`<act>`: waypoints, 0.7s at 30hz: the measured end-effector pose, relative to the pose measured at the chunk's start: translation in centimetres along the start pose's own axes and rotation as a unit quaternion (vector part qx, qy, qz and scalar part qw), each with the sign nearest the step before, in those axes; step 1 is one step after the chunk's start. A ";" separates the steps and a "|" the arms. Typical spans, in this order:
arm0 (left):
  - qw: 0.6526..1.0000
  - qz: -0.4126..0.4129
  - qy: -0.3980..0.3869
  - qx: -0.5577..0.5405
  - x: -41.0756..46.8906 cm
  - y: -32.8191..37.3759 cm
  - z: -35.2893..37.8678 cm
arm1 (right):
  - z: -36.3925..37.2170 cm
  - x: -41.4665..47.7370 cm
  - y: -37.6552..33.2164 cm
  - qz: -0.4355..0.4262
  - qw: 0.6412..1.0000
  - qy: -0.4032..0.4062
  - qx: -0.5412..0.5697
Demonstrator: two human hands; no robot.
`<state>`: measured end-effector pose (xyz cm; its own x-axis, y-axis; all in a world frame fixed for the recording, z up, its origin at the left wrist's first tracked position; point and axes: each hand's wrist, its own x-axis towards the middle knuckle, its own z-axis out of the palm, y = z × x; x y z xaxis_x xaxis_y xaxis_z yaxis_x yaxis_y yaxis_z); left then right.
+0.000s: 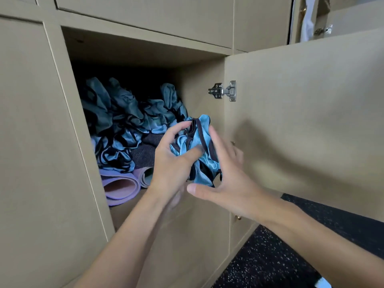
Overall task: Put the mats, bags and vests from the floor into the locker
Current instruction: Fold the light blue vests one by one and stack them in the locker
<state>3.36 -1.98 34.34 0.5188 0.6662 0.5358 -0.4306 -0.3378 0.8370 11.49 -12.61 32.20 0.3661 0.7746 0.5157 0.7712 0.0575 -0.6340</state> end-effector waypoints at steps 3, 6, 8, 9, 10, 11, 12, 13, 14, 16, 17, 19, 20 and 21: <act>0.999 -0.032 0.010 -0.012 2.0 -0.7 -1.0 | 1.9 3.3 1.3 -0.023 1.000 0.013 0.001; 0.997 -0.073 0.003 -0.029 3.6 -1.4 -1.5 | 4.0 6.9 2.6 -0.049 0.997 0.037 0.054; 0.993 -0.098 -0.013 -0.070 4.7 -1.9 -1.8 | 4.9 9.2 3.4 -0.073 0.992 0.049 0.090; 0.990 -0.107 -0.016 -0.088 5.3 -2.2 -2.0 | 5.3 10.3 3.8 -0.083 0.989 0.058 0.108; 0.988 -0.112 -0.014 -0.102 5.9 -2.6 -2.2 | 5.6 11.3 4.1 -0.092 0.986 0.070 0.124; 0.987 -0.111 -0.010 -0.111 6.6 -3.0 -2.4 | 5.9 12.4 4.4 -0.101 0.982 0.085 0.139; 0.988 -0.104 -0.004 -0.117 7.3 -3.4 -2.6 | 6.2 13.4 4.6 -0.108 0.977 0.102 0.153; 0.988 -0.096 0.004 -0.120 8.0 -3.8 -2.7 | 6.5 14.4 4.9 -0.113 0.972 0.118 0.167; 0.989 -0.088 0.012 -0.120 8.7 -4.1 -2.9 | 6.7 15.5 5.1 -0.114 0.968 0.132 0.181; 0.992 -0.075 0.023 -0.100 10.5 -4.7 -3.4 | 7.0 17.8 5.8 -0.107 0.960 0.155 0.206; 0.994 -0.067 0.035 -0.080 11.5 -5.1 -3.7 | 7.2 19.1 6.2 -0.105 0.957 0.167 0.214; 0.994 -0.039 0.100 0.017 13.4 -6.6 -4.7 | 7.3 21.8 6.7 -0.110 0.952 0.197 0.209; 0.983 -0.025 0.149 0.101 14.0 -7.7 -5.3 | 7.4 23.1 7.0 -0.111 0.950 0.211 0.203; 0.956 -0.021 0.201 0.214 14.6 -9.0 -6.1 | 7.4 24.6 7.1 -0.114 0.948 0.220 0.200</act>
<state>10.25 14.82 33.97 0.1662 0.8576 0.4867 -0.0295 -0.4890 0.8718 22.11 11.55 36.13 0.4635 0.3812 0.7999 0.6289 0.4944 -0.6001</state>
